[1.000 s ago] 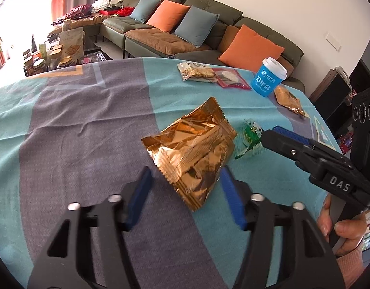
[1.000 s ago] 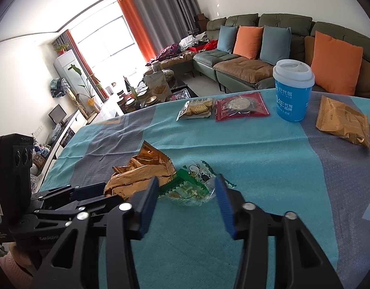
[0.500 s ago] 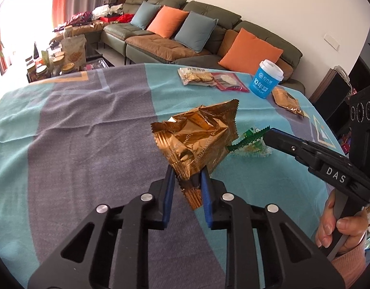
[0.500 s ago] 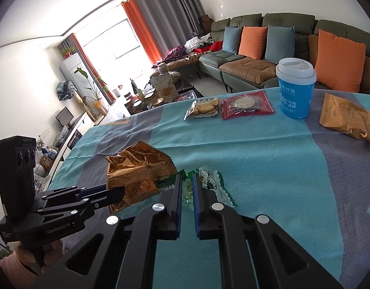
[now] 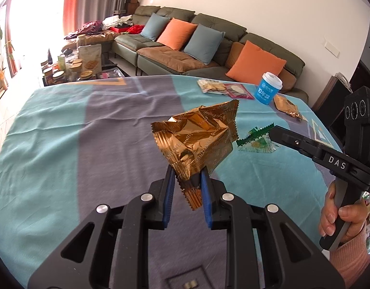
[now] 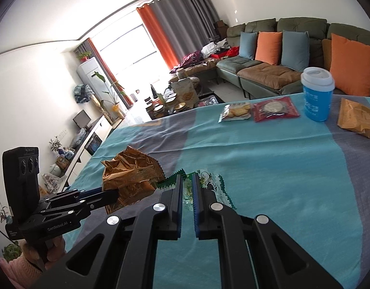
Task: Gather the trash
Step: 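Grasp the gold snack bag with the left gripper while the right grasps the green-edged plastic bag, then carry the gold bag and green-edged plastic bag over the teal bin with both grippers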
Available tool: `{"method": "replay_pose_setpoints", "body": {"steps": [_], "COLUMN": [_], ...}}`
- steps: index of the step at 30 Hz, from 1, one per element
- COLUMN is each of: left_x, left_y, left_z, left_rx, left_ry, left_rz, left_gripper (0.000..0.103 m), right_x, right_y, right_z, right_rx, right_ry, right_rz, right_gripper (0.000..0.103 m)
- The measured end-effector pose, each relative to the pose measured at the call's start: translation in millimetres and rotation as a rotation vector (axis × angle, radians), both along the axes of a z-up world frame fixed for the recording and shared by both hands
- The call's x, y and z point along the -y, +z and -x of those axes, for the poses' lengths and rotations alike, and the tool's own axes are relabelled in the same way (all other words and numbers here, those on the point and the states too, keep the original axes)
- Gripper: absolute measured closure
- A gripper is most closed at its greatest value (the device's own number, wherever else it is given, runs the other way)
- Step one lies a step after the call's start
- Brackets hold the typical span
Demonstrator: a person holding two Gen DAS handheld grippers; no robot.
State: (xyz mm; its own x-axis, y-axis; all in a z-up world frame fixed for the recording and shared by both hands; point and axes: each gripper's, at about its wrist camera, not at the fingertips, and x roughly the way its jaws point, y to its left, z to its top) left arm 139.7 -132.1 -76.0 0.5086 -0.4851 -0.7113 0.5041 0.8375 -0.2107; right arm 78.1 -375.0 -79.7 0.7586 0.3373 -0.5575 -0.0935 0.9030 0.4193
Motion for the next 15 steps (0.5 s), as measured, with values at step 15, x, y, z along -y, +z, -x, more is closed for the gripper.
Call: {"method": "replay_pose_setpoints", "body": {"steps": [15], "left_x": [-77], "left_y": [11], "left_z": [35], "left_rx": [0.041], "left_ry": [0.107], "left_rz": [-0.004], "left_gripper": [0.082], "right_x": [-53], "right_y": [4], "right_z": [10], "right_rx": [0.02], "right_ry": [0.108], "right_rz": [-0.068], "right_gripper": [0.097]}}
